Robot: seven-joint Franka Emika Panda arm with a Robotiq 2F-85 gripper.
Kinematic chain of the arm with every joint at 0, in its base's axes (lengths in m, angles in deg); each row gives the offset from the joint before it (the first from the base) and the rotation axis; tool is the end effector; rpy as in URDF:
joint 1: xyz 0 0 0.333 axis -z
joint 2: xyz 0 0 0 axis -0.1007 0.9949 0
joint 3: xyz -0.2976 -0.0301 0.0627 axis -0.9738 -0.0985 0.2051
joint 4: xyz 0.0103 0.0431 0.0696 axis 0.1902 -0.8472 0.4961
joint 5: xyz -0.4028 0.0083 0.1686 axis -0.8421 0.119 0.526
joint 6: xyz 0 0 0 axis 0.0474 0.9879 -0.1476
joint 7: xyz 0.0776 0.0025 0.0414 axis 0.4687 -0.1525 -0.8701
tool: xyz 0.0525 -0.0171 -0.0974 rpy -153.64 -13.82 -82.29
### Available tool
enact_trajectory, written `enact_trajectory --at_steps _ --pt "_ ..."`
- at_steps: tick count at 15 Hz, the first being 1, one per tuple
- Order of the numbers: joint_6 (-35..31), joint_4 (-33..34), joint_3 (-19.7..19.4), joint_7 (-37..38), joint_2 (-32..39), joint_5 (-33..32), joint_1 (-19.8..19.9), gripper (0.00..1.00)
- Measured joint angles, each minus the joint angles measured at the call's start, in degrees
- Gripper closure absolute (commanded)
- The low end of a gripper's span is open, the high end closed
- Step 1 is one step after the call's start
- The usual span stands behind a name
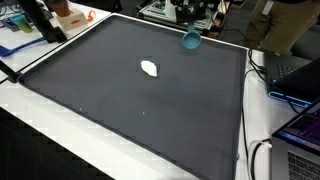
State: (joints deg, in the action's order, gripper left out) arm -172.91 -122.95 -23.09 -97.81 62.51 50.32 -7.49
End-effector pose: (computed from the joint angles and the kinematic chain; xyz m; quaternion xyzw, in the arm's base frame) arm 0.4552 0.1675 0.3395 -0.9683 -0.1853 -0.1070 0.1289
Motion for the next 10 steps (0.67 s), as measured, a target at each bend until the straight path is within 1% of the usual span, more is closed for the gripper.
enact_trajectory --at_steps 3,5,6,7,8,9,10 --pt "-7.75 -1.50 -1.68 -1.03 -2.61 -2.01 0.37 0.78" --pt "-8.54 -2.00 -2.58 -0.60 -4.40 -6.37 1.49 0.78" --pt "-7.58 -2.05 -2.70 0.12 -5.16 -10.05 2.52 0.53" --pt "-6.17 -2.02 -2.66 1.65 -5.83 -13.82 3.76 0.53" --pt "-5.05 -2.00 -2.65 2.87 -6.38 -16.23 4.76 0.53" --pt "-4.57 -2.00 -2.62 3.22 -6.73 -17.13 5.29 0.78" --pt "-4.49 -2.00 -2.58 3.28 -6.85 -17.38 5.49 0.78"
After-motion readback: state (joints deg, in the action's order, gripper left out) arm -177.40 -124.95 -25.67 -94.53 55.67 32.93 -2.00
